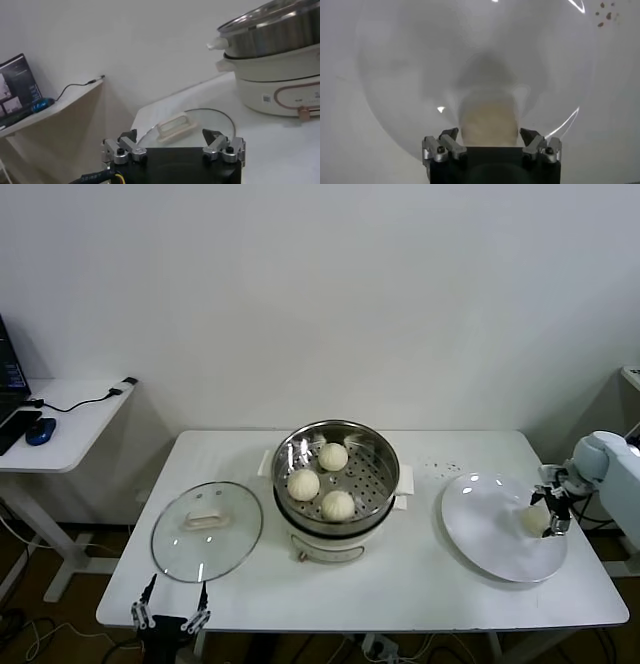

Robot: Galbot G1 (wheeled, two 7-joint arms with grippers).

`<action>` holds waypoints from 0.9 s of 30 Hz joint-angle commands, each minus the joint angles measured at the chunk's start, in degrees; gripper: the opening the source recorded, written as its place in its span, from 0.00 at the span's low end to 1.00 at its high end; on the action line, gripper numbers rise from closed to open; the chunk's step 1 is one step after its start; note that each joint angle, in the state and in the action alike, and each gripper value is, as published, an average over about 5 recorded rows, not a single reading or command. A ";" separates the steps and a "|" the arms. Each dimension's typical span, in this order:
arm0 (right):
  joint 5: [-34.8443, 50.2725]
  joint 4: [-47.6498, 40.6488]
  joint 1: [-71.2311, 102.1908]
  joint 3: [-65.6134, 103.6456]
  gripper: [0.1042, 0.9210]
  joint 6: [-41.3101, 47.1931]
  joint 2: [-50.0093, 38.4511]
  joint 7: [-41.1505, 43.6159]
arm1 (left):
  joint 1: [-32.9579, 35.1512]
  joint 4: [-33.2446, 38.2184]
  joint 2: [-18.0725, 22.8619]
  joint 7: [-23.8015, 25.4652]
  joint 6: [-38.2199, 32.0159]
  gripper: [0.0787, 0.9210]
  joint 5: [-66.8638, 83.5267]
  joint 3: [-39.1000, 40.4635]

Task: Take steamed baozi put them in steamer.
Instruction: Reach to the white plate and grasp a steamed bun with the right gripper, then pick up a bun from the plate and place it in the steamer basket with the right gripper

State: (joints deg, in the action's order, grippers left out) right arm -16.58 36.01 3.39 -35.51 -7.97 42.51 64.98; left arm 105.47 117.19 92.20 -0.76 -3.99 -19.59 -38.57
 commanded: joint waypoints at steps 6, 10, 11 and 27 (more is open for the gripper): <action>0.19 -2.55 -0.30 0.77 0.70 -0.03 1.40 0.94 | 0.04 0.67 0.94 -0.10 0.46 0.88 -0.59 0.48; 2.13 -1.41 -1.93 -1.43 0.59 0.63 0.45 1.28 | 0.12 0.78 0.92 -0.11 0.43 0.88 -0.58 0.56; 2.98 -1.01 -2.37 -2.04 0.57 0.82 0.15 1.28 | 0.16 0.80 0.93 -0.12 0.40 0.88 -0.57 0.60; 45.43 18.65 -37.55 -43.89 0.55 15.58 1.43 -2.16 | 0.84 1.22 0.61 0.01 -0.20 0.88 0.87 1.38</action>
State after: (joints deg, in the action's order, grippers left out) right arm 3.08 43.86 -10.94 -52.92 -0.80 41.26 64.21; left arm 106.13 118.23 92.20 -0.86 -4.26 -19.19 -37.34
